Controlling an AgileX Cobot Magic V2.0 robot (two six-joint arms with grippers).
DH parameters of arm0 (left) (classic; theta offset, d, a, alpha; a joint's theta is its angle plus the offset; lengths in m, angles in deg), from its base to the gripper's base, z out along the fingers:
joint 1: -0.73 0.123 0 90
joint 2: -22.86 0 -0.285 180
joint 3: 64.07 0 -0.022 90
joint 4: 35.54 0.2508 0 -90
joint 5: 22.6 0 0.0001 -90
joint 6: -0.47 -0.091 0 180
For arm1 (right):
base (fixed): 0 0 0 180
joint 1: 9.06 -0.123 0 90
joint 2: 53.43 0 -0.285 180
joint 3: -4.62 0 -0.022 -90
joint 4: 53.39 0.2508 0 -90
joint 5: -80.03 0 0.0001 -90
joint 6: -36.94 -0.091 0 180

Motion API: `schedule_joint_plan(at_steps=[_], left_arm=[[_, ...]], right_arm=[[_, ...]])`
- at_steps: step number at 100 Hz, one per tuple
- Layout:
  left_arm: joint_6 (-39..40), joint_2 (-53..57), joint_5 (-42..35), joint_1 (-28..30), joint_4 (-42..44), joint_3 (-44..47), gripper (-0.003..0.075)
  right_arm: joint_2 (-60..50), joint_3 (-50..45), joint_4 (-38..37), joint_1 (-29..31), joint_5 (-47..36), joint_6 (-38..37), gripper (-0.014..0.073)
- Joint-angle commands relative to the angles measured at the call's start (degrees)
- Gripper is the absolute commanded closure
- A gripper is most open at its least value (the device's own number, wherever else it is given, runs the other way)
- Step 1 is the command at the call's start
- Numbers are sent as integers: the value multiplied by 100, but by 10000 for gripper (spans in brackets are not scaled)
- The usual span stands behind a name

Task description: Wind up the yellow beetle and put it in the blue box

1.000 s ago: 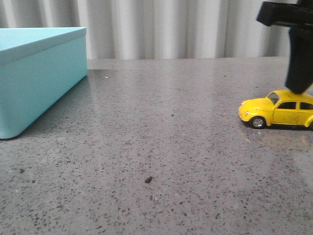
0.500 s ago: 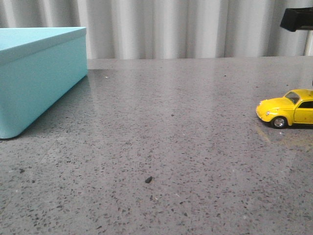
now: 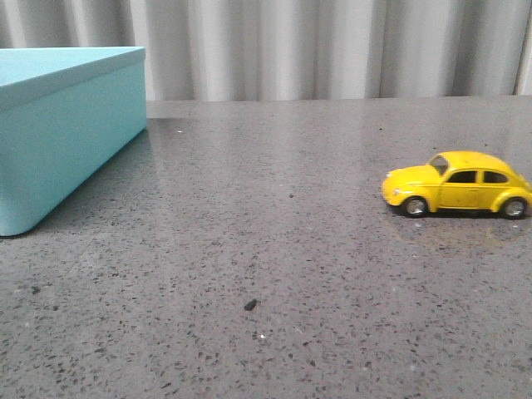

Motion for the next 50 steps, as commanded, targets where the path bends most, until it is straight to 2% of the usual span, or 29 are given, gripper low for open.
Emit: schedule_joint_plan(at_steps=[1, 28, 50], left_arm=[[7, -74, -547, -50, -143, -195, 741], [7, -85, -591, -50, -143, -266, 741], [-497, -628, -177, -50, -84, -803, 741]], right_arm=[[-142, 146, -34, -2, -272, 75, 635], [-501, 109, -34, -115, -232, 141, 635], [-1331, -614, -34, -414, -753, 611, 635]])
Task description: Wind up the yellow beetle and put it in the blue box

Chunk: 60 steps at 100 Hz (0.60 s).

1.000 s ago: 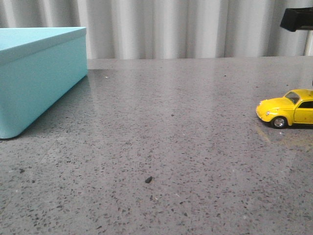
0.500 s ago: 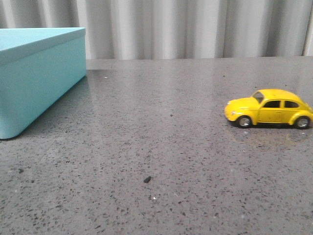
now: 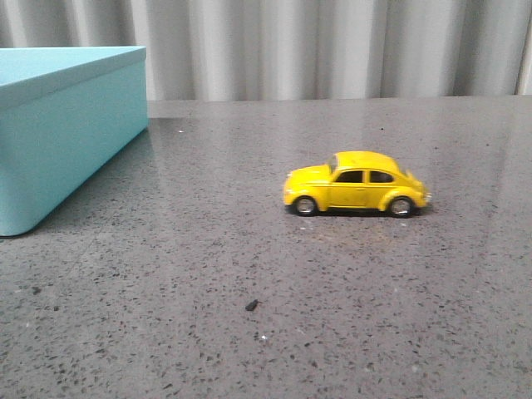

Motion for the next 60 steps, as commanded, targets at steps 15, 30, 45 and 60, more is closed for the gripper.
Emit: schedule_joint_plan(at_steps=[15, 30, 45, 60], left_arm=[[-488, -1239, 528, -50, -74, -1112, 741], [-1074, -2288, 1530, -50, -74, -2156, 741], [-1197, -3334, 2160, -50, -74, -3360, 741], [-1500, -4138, 2731, -50, -74, -4446, 741]], right_arm=[[-764, -653, -32, -100, -888, 211, 635], [-900, -852, -32, -100, -864, 211, 635], [-905, -859, -32, -100, -851, 211, 635], [-905, -859, -21, -100, -723, 211, 635]])
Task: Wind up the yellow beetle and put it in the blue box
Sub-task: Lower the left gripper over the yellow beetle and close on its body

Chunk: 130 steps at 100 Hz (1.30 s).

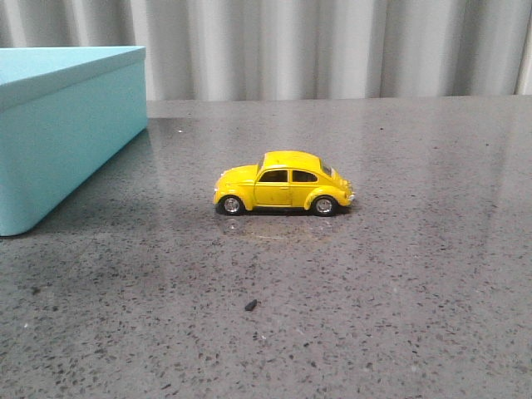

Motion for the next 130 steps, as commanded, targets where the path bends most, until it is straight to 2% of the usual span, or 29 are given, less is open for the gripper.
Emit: schedule_joint_plan(at_steps=[1, 7, 14, 20, 21, 22, 32, 40, 52, 63, 86, 108, 130], left_arm=[[-303, -417, 208, -50, -144, -853, 741], [-537, -710, 601, -50, -144, -1218, 737], [-797, -1082, 1102, -85, -144, -1602, 684], [-941, -1407, 1414, -222, -67, -1869, 565], [-954, -1442, 1442, -244, -67, -1894, 565], [-965, -1511, 1486, -292, -34, -1941, 519], [-977, -1945, 1535, -767, 487, -2191, 314], [-977, -2244, 1440, -1216, 1036, -2309, 230], [-977, -2674, 1328, -1830, 1784, -2342, 224], [-977, -3010, 1457, -2069, 1835, -2342, 247], [-1152, -3480, 1083, -2075, 1862, -2342, 243], [-1455, -3537, 237, -2075, 1712, -2342, 143], [-1455, -3813, 454, -2075, 1313, -2342, 143]], right_arm=[[18, 110, -21, -12, -387, 73, 635], [18, 110, 18, -12, -343, 73, 635], [18, 80, 44, -12, -343, 73, 635], [18, 48, 56, -12, -343, 73, 635], [18, 48, 56, -12, -343, 73, 635], [18, 35, 56, -12, -343, 73, 635], [18, -33, 67, -12, -333, 73, 635], [18, -47, 67, -43, -282, 73, 635], [18, -47, 80, -162, -247, 73, 635], [18, -47, 80, -238, -234, 73, 635], [18, -47, 88, -242, -211, 73, 635], [18, -47, 88, -242, -184, 73, 635], [18, -47, 91, -242, -155, 73, 635]])
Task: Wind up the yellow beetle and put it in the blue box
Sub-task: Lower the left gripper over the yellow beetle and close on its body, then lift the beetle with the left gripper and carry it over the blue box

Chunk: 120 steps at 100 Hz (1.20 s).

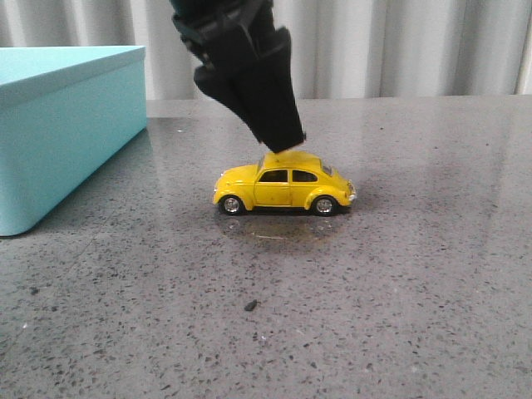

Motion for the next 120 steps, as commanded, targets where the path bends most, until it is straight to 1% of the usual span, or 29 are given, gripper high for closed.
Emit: schedule_joint_plan(at_steps=[1, 26, 49, 54, 61, 63, 66, 71, 73, 78, 85, 90, 98, 114, 120], left_arm=[[11, 109, -78, -15, -367, -181, 143], [-109, -181, -112, -12, -430, -181, 143], [-109, -478, -234, 39, -522, -181, 159], [-109, -478, -234, 39, -536, -181, 172], [-109, -478, -225, 39, -548, -181, 235], [-109, -467, -213, 39, -548, -181, 275], [-109, -467, -166, 39, -548, -181, 309], [-109, -467, -99, 39, -548, -181, 405], [-109, -467, -71, 39, -548, -181, 428], [-109, -467, -23, 39, -548, -181, 516], [-109, -446, 59, 39, -548, -181, 605], [-109, -427, 107, 39, -533, -215, 647], [-109, -365, 250, 41, -474, -387, 675], [-45, -56, 323, 101, -240, -1096, 677], [166, 58, 408, 200, -7, -1460, 677]], right_arm=[[18, 125, 48, 1, -378, 73, 635], [18, 125, 48, 1, -376, 73, 635], [18, 125, 48, 1, -362, 73, 635], [18, 125, 48, 1, -362, 73, 635], [18, 125, 48, 1, -362, 73, 635], [18, 125, 48, 1, -362, 73, 635], [18, 125, 48, 1, -362, 73, 635], [18, 125, 59, 1, -362, 73, 635], [18, 125, 58, 1, -362, 73, 635], [18, 125, 58, 1, -362, 73, 635], [18, 125, 58, 1, -362, 73, 635], [18, 125, 61, 1, -362, 73, 635], [18, 125, 70, 1, -362, 73, 635], [18, 125, 70, 1, -362, 73, 635], [18, 125, 70, 1, -362, 73, 635]])
